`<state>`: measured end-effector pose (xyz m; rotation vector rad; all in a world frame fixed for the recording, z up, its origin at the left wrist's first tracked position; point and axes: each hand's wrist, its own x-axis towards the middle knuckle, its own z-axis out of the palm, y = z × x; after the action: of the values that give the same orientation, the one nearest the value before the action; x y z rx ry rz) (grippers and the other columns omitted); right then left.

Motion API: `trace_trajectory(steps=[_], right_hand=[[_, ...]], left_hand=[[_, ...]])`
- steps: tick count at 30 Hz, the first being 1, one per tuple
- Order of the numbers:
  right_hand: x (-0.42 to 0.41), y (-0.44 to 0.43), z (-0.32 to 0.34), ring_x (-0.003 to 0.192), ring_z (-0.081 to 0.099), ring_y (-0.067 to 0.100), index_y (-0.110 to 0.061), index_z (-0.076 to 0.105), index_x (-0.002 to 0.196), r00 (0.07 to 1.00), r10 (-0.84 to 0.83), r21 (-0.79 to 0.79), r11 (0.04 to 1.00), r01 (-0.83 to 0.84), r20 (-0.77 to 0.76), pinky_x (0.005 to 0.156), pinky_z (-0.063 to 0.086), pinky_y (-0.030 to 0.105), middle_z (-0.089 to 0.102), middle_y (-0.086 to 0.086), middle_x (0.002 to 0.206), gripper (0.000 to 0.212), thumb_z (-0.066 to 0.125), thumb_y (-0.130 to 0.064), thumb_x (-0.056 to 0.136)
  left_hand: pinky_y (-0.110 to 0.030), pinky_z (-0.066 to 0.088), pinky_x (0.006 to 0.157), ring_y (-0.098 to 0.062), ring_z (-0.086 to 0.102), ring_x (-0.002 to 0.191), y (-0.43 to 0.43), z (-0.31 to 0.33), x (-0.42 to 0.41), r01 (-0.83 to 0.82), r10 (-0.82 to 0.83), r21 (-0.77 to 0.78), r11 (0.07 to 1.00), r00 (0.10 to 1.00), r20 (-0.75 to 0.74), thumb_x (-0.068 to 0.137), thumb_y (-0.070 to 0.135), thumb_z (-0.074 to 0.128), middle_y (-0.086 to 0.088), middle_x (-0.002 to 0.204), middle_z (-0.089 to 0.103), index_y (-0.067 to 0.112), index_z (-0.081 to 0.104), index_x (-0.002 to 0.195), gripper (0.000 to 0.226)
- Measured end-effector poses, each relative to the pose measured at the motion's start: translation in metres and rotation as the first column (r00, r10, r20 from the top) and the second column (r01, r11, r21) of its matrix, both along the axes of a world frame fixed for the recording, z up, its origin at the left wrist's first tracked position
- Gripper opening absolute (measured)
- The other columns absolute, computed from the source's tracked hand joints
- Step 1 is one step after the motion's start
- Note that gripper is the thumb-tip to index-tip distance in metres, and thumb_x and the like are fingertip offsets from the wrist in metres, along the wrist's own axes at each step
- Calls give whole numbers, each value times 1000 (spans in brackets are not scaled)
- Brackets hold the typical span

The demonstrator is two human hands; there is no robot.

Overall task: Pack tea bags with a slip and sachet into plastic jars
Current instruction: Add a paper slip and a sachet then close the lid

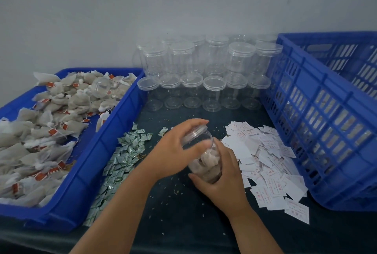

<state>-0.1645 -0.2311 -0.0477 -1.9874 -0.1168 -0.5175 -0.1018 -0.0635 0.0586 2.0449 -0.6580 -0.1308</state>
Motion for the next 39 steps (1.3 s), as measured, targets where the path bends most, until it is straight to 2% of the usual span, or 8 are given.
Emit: trace_trajectory(steps=[6, 11, 18, 23, 28, 31, 34, 39], right_hand=[[-1, 7, 4, 133, 47, -15, -23, 40, 157, 997, -48, -39, 998, 51, 67, 106, 36, 4, 50, -25, 144, 99, 85, -55, 75], [-2, 4, 1, 133, 49, -12, -20, 47, 158, 999, -32, -32, 999, 32, 13, 99, 42, 5, 55, -20, 146, 100, 85, -58, 74], [1, -5, 0, 128, 68, 20, -29, 54, 150, 980, 201, 259, 946, -194, -1, 100, 59, 34, 70, -4, 136, 81, 94, -25, 79], [1, -7, 2, 121, 71, 21, -30, 60, 141, 940, 341, 374, 874, -309, -20, 95, 56, 22, 74, -1, 127, 66, 87, -14, 82], [0, 5, -2, 120, 70, 17, -34, 55, 144, 984, 179, 201, 964, -172, -17, 93, 59, 31, 70, -10, 130, 79, 96, -33, 76], [0, 4, -6, 104, 73, 20, -30, 59, 131, 991, 135, 154, 979, -131, -16, 81, 63, 39, 73, -6, 114, 68, 96, -43, 74], [-3, -5, -6, 106, 76, 24, -31, 62, 132, 948, 317, 359, 884, -299, 10, 84, 61, 32, 76, 1, 115, 63, 94, -17, 80], [0, 0, -4, 118, 72, 25, -25, 58, 143, 953, 300, 292, 908, -301, 49, 94, 60, 35, 73, 1, 125, 73, 92, -15, 79]], left_hand=[[-26, 36, 103, 0, 39, 128, -11, 7, -9, -53, -38, 375, 926, 972, 232, 76, 84, 65, 29, 133, 40, 60, 40, 144, 76], [-35, 44, 107, -9, 48, 122, -24, 2, -19, -187, 38, 423, 887, 941, 336, 80, 74, 66, 21, 130, 47, 49, 48, 130, 59], [-35, 49, 99, -9, 61, 116, -16, 15, -7, 77, -139, 238, 968, 957, 255, 86, 66, 66, 21, 121, 61, 40, 72, 105, 33], [-34, 51, 102, -22, 66, 116, -5, 13, -1, 261, -259, -56, 964, 965, 39, 98, 27, 70, 2, 119, 70, 11, 80, 98, 18], [-25, 38, 107, -1, 46, 136, -11, 15, -13, -68, 30, 366, 928, 994, 108, 97, 54, 49, 26, 145, 52, 42, 55, 142, 47], [-23, 42, 89, 4, 55, 111, -26, 16, -23, -239, 142, 400, 885, 956, 257, 87, 79, 45, 29, 120, 60, 46, 61, 115, 46], [-33, 52, 93, -1, 64, 107, -20, 21, -21, -23, -49, 267, 963, 964, 260, 88, 64, 63, 24, 108, 67, 39, 68, 98, 27], [-33, 48, 109, -4, 57, 131, -3, 28, -11, 196, -215, 159, 968, 970, 114, 95, 39, 74, 15, 133, 67, 23, 77, 113, 24]])
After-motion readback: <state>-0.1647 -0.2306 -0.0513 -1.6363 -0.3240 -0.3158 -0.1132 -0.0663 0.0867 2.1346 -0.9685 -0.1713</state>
